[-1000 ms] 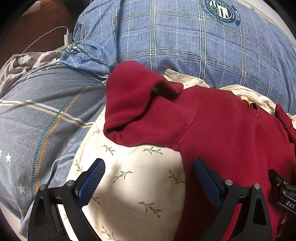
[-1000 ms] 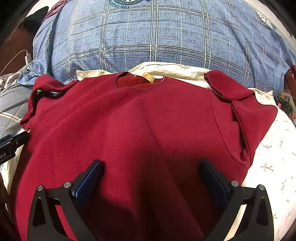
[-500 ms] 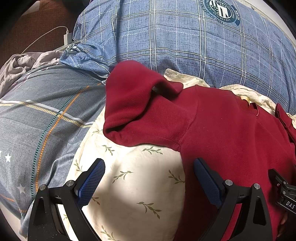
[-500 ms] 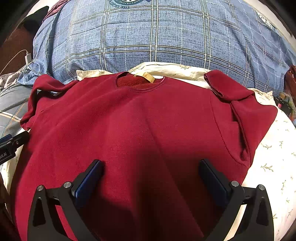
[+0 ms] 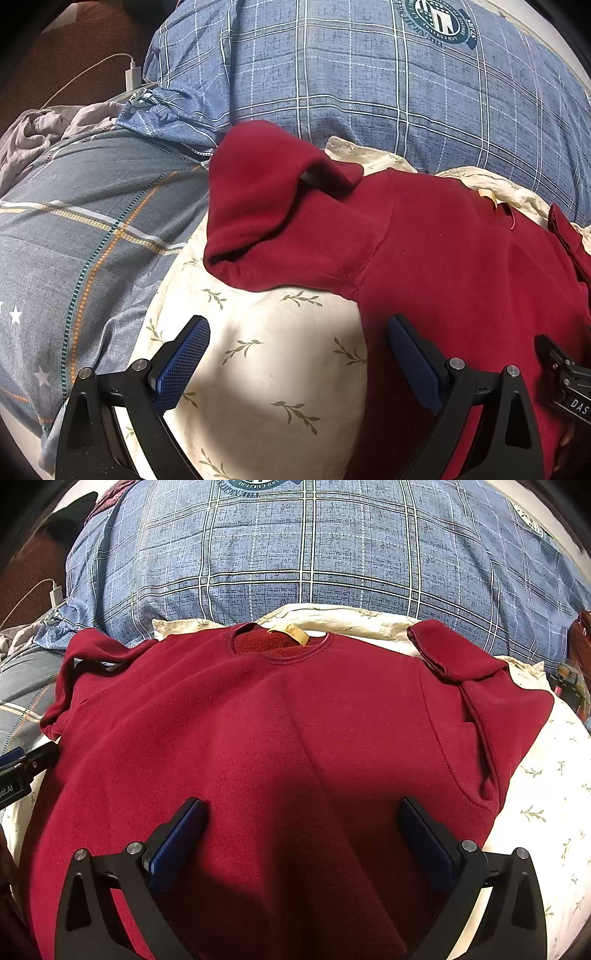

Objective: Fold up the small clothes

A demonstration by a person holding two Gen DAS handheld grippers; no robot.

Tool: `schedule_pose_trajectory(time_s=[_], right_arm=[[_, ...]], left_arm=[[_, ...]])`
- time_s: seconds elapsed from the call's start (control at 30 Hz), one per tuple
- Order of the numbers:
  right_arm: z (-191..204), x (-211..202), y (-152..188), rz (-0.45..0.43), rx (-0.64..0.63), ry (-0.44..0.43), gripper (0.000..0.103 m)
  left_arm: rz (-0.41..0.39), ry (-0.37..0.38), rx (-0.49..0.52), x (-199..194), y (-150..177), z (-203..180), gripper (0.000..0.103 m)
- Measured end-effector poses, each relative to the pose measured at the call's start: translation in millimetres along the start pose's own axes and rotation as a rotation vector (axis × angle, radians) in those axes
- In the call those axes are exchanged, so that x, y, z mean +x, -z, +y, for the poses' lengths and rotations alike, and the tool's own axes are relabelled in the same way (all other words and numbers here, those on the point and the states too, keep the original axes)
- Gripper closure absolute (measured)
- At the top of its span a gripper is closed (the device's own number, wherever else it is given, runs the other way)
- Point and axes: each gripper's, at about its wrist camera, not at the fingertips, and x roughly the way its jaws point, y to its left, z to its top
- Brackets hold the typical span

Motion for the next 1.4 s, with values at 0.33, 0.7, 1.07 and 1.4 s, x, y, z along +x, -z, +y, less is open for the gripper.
schedule_pose_trajectory(time_s=[0.33,0.7,1.07,1.4], right_arm=[[0,0,0,0.001,0.000,0.000,0.000],[1,0,0,0.000,0.000,0.001,0.000],[2,1,-1,0.018,-0.012,0.011,0.000],[23,-32,-42,0.025,-0.060,-0.109,0.001]], left_arm=[[-0.003,-0.001,-0.001,-1,0,0,0.007],[0.003,-0.001,0.003,1,0,-1,0.007],[0.000,0.007,0.007,-3,0,-1,0.007],[-0.063,0.011,0.056,-47,-38,-5,0.009]])
